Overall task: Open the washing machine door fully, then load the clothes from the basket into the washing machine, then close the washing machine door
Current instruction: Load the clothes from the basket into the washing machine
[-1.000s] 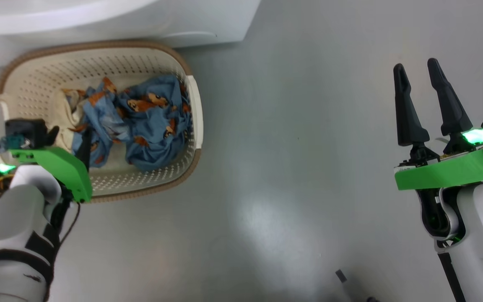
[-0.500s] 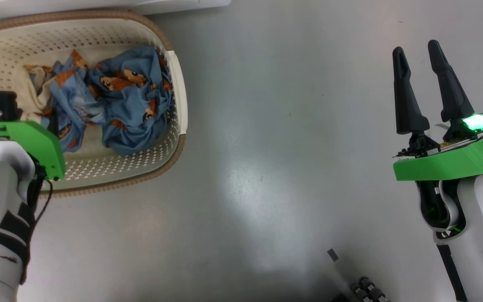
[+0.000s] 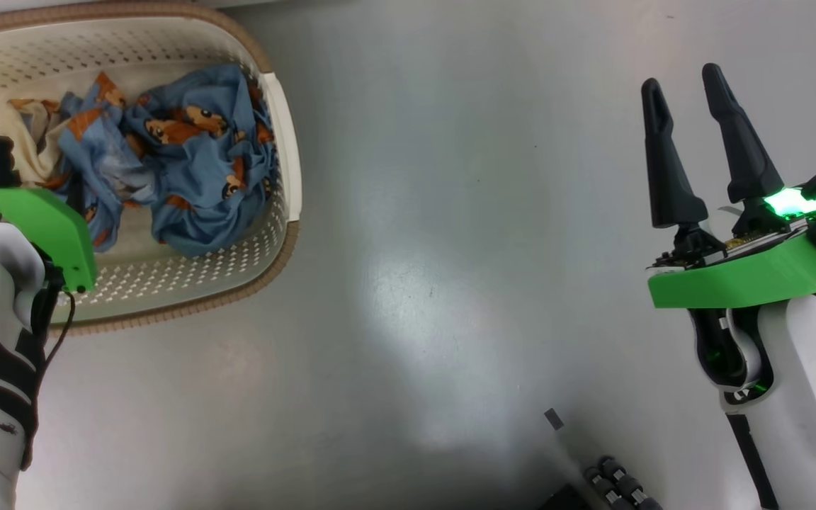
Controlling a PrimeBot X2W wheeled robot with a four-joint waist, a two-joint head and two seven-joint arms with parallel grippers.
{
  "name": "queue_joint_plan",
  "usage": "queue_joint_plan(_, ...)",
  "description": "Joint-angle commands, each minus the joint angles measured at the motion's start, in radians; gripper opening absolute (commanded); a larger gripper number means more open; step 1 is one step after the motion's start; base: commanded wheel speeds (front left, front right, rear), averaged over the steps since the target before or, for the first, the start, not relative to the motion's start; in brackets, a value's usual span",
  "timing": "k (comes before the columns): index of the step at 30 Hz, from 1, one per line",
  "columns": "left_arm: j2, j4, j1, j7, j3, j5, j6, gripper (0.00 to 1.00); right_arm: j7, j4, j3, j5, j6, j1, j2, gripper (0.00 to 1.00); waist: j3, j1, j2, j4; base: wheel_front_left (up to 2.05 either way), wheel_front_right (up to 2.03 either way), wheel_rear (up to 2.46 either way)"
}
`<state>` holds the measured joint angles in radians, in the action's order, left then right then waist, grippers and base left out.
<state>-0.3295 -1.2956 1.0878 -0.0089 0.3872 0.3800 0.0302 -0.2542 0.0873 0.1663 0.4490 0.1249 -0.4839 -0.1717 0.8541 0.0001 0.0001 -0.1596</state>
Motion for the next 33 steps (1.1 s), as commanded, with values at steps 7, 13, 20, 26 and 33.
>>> queue_joint_plan(7, -0.053, 0.005, -0.014, 0.012, 0.001, 0.006, 0.013, 0.00, -0.008, -0.026, 0.039, -0.003, 0.006, 0.020, 0.004, 1.00, 0.004, -0.0001, -0.0001, -0.022, 0.00, 0.00, 0.00)
queue_joint_plan(13, -0.065, 0.005, -0.020, 0.016, 0.007, 0.010, 0.010, 0.00, -0.008, -0.030, 0.040, -0.002, 0.006, 0.023, -0.001, 1.00, 0.000, -0.0001, -0.0001, -0.039, 0.00, 0.00, 0.00)
queue_joint_plan(20, -0.034, 0.005, -0.027, -0.035, -0.028, 0.061, 0.012, 0.00, -0.008, -0.023, 0.025, -0.004, 0.006, 0.031, 0.007, 1.00, -0.023, -0.0001, -0.0001, -0.023, 0.00, 0.00, 0.00)
queue_joint_plan(26, -0.012, 0.005, -0.074, -0.121, -0.078, 0.124, 0.027, 0.00, -0.008, -0.012, 0.028, 0.002, 0.006, 0.035, 0.017, 1.00, -0.087, -0.0001, -0.0001, -0.008, 0.00, 0.00, 0.00)
queue_joint_plan(33, 0.024, 0.005, -0.152, -0.202, -0.133, 0.199, 0.059, 0.00, -0.008, 0.010, 0.025, 0.009, 0.006, 0.063, 0.014, 1.00, -0.192, -0.0001, -0.0001, 0.011, 0.00, 0.00, 0.00)
